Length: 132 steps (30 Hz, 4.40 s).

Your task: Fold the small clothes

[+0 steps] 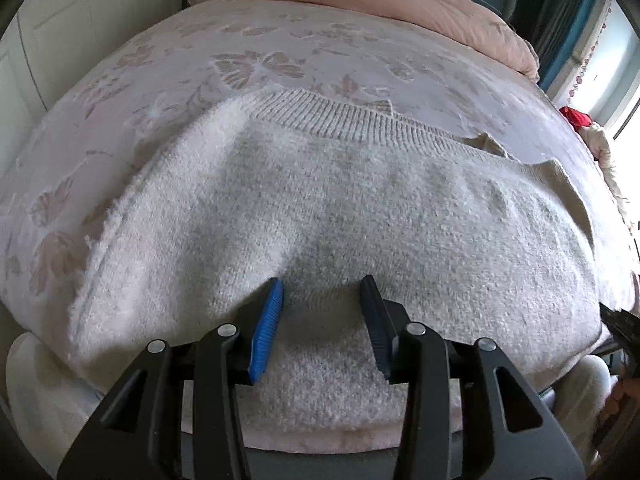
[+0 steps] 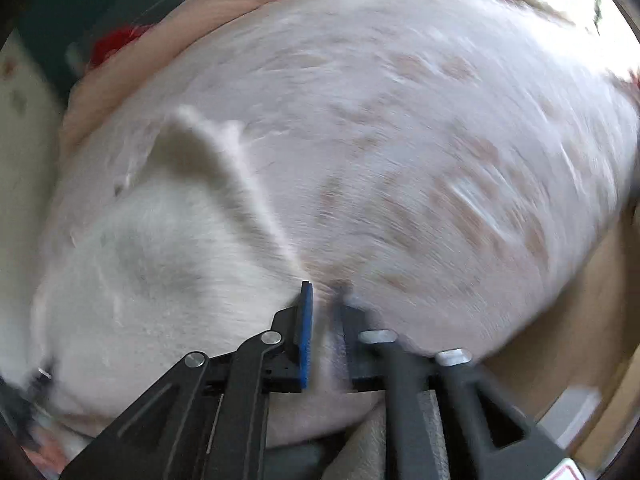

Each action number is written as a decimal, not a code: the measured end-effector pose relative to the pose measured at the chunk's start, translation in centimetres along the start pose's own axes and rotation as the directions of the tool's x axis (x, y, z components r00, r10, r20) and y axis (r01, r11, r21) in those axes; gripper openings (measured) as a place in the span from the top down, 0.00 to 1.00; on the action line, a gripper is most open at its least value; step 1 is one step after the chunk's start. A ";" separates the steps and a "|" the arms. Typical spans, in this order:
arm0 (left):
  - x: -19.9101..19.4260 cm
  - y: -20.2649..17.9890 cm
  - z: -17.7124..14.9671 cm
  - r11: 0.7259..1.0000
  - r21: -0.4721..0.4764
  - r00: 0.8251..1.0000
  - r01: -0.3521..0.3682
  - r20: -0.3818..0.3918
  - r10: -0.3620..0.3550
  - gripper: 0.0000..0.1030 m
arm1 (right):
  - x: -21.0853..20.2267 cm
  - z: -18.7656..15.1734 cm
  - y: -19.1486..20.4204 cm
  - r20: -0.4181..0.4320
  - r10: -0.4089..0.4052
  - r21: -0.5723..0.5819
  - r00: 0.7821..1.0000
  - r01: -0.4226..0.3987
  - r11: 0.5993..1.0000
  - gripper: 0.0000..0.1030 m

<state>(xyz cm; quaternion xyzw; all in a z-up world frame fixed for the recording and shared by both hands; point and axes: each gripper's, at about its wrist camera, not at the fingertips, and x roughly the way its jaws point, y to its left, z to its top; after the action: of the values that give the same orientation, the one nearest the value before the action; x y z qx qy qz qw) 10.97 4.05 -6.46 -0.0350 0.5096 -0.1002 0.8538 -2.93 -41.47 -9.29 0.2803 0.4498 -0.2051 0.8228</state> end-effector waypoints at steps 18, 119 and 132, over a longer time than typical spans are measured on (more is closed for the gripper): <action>-2.2 5.1 -2.5 0.989 -0.126 0.997 -0.076 0.005 0.077 0.51 | -4.4 -1.3 6.5 0.068 0.055 -0.159 0.996 -0.043 0.986 0.76; -3.0 -5.1 -5.4 0.980 0.074 0.983 0.182 -0.011 -0.182 0.91 | -2.4 -1.6 22.2 -0.223 0.494 -0.252 0.840 -0.539 0.804 0.80; -2.3 -15.3 -6.3 0.918 0.310 0.969 0.248 -0.080 -0.235 0.91 | -0.7 -1.6 3.3 -0.093 0.323 -0.111 0.942 -0.332 0.937 0.80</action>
<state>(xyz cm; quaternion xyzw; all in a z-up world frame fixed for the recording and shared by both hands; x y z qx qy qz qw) 2.30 -10.15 -5.07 0.0424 0.4961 -0.2859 0.8187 -2.37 -37.90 -8.50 0.3064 0.4389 -0.0263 0.8442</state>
